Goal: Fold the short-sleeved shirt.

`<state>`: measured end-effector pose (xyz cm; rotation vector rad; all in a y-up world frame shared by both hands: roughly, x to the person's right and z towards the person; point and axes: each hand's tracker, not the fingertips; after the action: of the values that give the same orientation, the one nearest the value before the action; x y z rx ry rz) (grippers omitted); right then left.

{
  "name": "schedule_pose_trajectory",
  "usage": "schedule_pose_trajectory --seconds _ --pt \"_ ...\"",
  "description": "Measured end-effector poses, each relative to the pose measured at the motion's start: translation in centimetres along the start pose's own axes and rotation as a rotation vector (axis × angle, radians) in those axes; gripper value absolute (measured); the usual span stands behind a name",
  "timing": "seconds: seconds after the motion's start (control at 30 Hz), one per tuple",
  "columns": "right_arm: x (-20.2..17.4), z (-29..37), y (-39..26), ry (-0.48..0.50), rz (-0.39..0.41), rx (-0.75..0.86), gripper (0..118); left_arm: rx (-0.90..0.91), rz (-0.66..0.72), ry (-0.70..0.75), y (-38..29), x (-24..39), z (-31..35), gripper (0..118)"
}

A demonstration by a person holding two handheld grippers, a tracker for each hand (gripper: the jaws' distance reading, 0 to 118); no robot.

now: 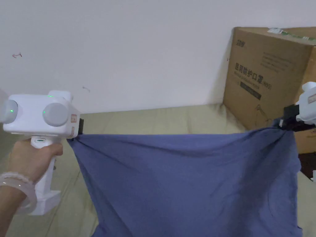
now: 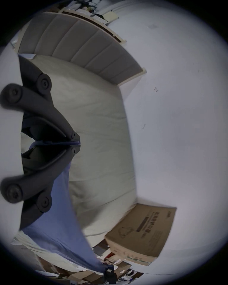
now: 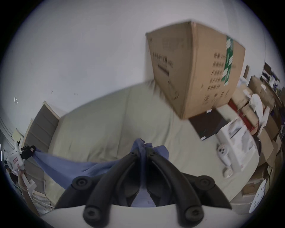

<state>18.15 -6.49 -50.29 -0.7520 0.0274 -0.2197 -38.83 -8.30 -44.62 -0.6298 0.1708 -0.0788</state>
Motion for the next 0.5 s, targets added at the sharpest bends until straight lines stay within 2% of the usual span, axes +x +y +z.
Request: schedule_pose_trajectory --seconds 0.07,0.2,0.33,0.5 --pt "-0.6 2.8 1.2 0.063 -0.016 0.045 6 0.036 0.004 0.022 1.2 -1.3 2.3 1" --pt "-3.3 6.1 3.4 0.069 0.027 0.117 6 0.089 0.018 0.062 3.7 -2.2 5.6 1" --pt "-5.8 6.6 6.1 0.083 0.007 0.152 6 0.142 0.02 0.133 7.0 -3.2 6.8 1" --pt "-9.5 4.4 11.3 0.079 -0.016 0.184 6 0.165 0.073 0.175 11.8 -5.0 4.7 1"
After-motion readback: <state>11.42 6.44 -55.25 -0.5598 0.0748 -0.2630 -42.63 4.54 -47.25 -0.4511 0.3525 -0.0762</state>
